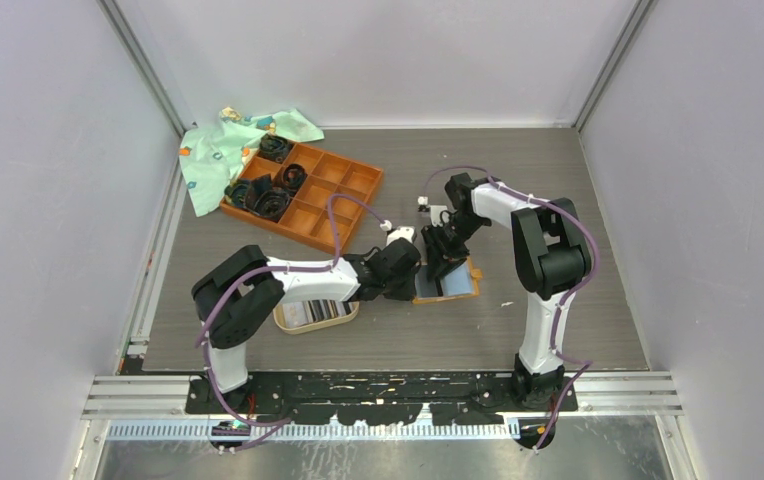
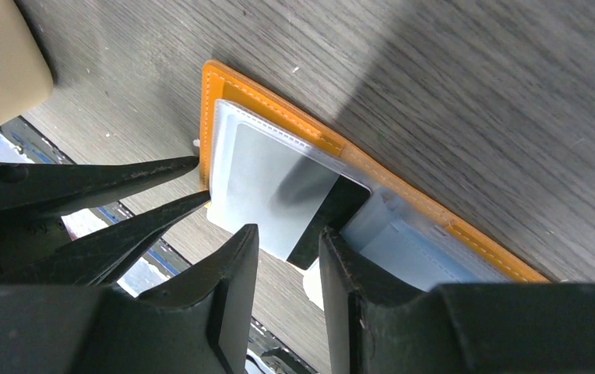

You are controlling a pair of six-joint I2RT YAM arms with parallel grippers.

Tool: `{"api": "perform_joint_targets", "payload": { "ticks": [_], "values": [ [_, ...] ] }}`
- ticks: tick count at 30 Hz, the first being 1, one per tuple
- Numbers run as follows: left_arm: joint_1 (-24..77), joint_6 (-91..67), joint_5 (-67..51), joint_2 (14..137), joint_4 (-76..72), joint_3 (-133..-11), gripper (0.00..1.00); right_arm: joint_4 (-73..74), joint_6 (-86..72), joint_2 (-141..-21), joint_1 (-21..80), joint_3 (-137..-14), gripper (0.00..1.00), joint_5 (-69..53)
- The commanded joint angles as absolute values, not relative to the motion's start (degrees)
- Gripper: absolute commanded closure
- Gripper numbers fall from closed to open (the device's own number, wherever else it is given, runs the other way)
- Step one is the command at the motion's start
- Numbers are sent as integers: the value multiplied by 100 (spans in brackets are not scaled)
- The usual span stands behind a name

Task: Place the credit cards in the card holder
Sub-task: Insert the credit card into the card holder.

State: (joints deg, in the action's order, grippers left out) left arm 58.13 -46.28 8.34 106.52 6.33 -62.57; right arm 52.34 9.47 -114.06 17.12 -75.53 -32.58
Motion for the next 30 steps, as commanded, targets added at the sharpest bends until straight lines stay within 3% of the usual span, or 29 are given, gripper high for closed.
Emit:
{"api": "perform_joint_targets", "payload": {
  "ticks": [1, 15, 23, 30],
  "values": [
    [5865, -4597, 703, 10812, 726, -6286, 78, 5185, 1096, -11217, 1692, -7640, 60, -3491],
    [5864, -4588, 765, 10722, 719, -6215, 78, 4905, 987, -10820, 1630, -7490, 69, -2839],
    [5874, -4597, 747, 10767, 691, -6205, 78, 4855, 905, -11039, 1643, -7490, 83, -2443],
    [5872, -4597, 747, 10776, 681, -6196, 78, 4865, 870, -11199, 1661, -7494, 84, -2437]
  ]
}}
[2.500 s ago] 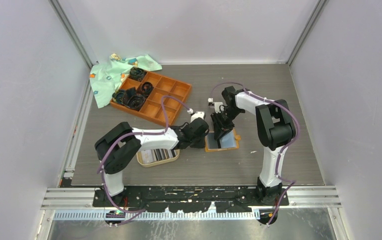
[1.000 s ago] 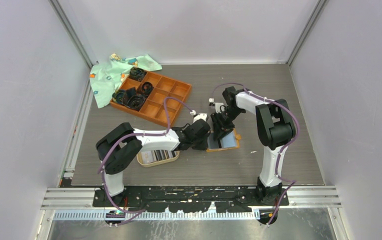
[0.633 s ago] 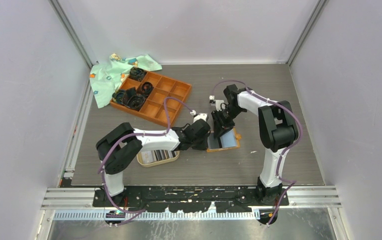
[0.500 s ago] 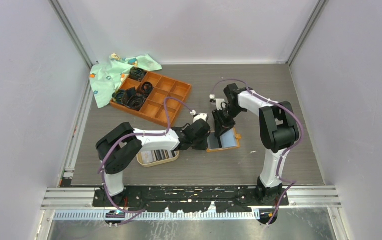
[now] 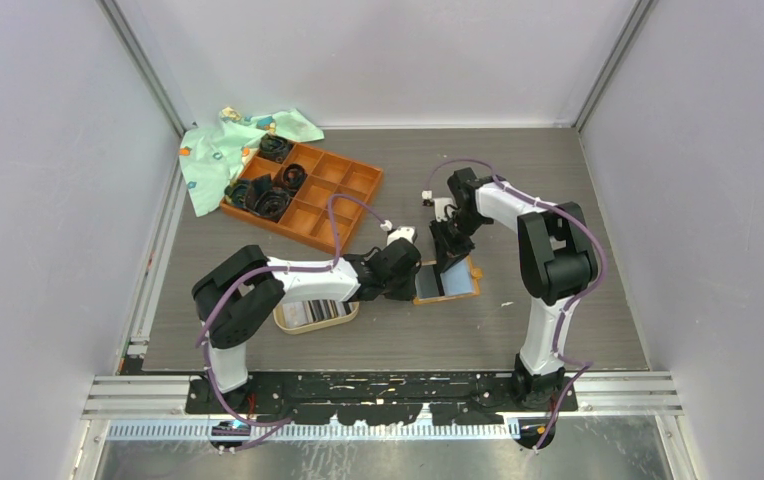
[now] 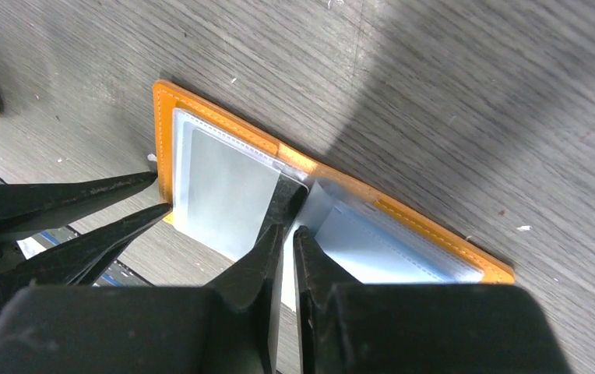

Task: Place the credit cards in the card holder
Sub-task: Insert the credit card into the card holder.

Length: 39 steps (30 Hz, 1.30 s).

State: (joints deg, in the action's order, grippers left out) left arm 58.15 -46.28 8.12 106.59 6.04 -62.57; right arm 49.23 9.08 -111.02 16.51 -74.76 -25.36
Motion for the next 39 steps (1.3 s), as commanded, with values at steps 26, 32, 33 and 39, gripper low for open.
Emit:
{"api": "perform_joint_targets", "payload": {
  "ticks": [26, 32, 33, 39],
  "values": [
    [5874, -4546, 835, 10732, 728, -6174, 78, 5057, 1018, -11139, 1546, -7590, 81, -3234],
    [5877, -4416, 1080, 10393, 827, -6028, 78, 5032, 1282, -10615, 1534, -7528, 79, -3438],
    [5877, -4386, 1112, 10307, 802, -5982, 78, 5014, 1316, -10529, 1531, -7505, 79, -3470],
    [5880, -4098, 1083, 9637, 535, -5640, 77, 4984, 1538, -10031, 1534, -7442, 78, -3656]
  ]
}}
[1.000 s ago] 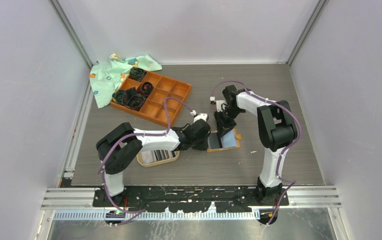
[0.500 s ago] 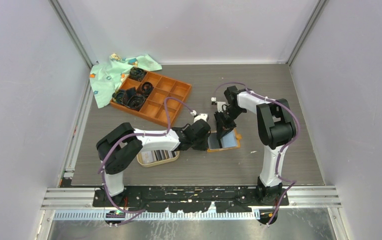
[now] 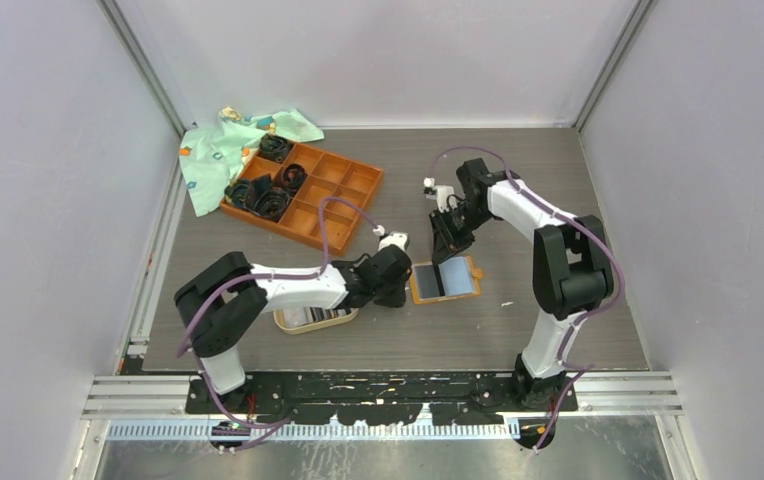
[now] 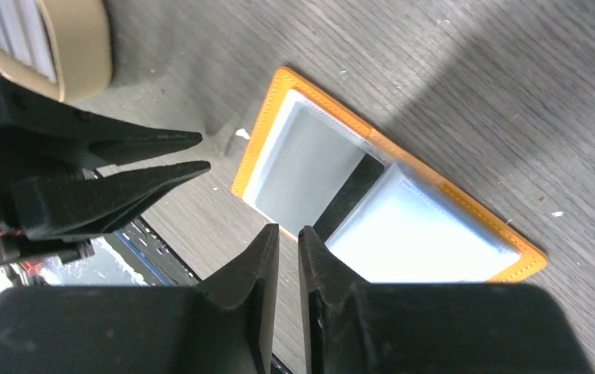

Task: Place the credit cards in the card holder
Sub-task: Insert the credit card into the card holder, then pick up the credit card from the storage box.

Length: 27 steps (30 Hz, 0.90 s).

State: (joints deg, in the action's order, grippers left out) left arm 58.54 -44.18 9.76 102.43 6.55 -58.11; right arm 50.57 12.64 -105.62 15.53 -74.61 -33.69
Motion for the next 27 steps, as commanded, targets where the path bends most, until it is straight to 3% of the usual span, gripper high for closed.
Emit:
{"api": "perform_joint_targets", "payload": {
  "ticks": [1, 8, 11, 13, 17, 21, 27],
  "values": [
    [5902, -4028, 1053, 9504, 445, -5554, 77, 4981, 1589, -9929, 1536, -7431, 78, -3678],
    [6025, -3229, 909, 8218, 59, -5033, 76, 4744, 1950, -8751, 1534, -7292, 76, -3494],
    [6029, -2848, 1060, 7531, 270, -4874, 74, 4370, 2020, -8001, 1536, -7090, 68, -3238],
    [6020, -2592, 1235, 7096, 542, -4800, 71, 4031, 2037, -7519, 1530, -6908, 55, -3133],
    [6000, -2376, 1670, 6339, 980, -4587, 52, 3396, 1933, -6893, 1531, -6587, 2, -3641],
    [5903, -2369, 2107, 5583, 1176, -4168, 35, 2787, 1023, -7023, 1546, -6433, 1, -5033],
    [5644, -2520, 2335, 4798, 1377, -3540, 32, 2346, 796, -7343, 2074, -6040, 0, -5458]
  ]
}}
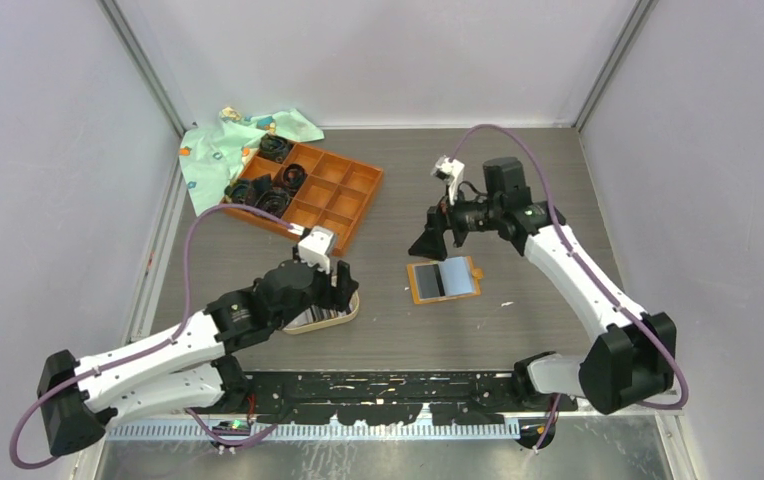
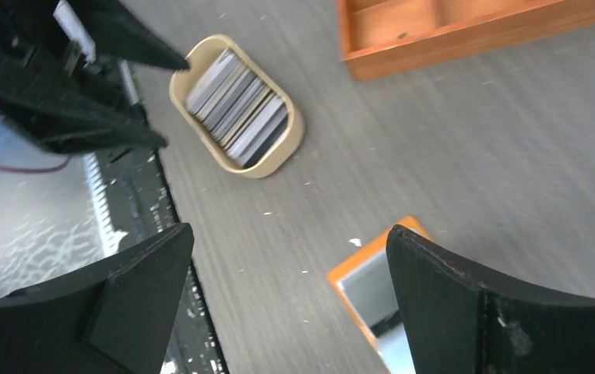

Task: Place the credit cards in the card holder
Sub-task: Pick up the credit card from the storage box.

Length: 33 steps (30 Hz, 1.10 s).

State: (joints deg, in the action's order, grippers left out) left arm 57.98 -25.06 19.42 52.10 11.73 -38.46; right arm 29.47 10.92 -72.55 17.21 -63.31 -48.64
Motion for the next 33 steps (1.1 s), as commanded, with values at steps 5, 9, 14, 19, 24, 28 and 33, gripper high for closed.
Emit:
{"api": "perform_joint_targets", "payload": {
  "ticks": [5, 9, 14, 19, 24, 28, 33],
  "values": [
    [5454, -2874, 2652, 4318, 1781, -3138, 32, 2018, 712, -7567, 2748, -5798, 1, -5281],
    [5322, -3238, 2991, 3797, 2304, -2953, 32, 2036, 515, -7938, 3329, -6006, 2, -4882],
    [5122, -3786, 3400, 3364, 3130, -2828, 32, 1832, -164, -8437, 3882, -6287, 8, -4444],
    [4873, -4199, 3334, 3226, 3601, -2787, 34, 1644, -1101, -9188, 4234, -6918, 21, -4350],
    [4614, -4491, 3297, 3430, 3808, -2810, 35, 1656, -1321, -9799, 4717, -7496, 23, -3706],
    [4441, -4691, 3410, 3686, 3861, -2815, 38, 1537, -1828, -10205, 4907, -7723, 23, -3314],
    [4371, -4863, 3593, 3981, 3893, -2854, 46, 1447, -2320, -10649, 5015, -7857, 23, -2961]
  ]
}}
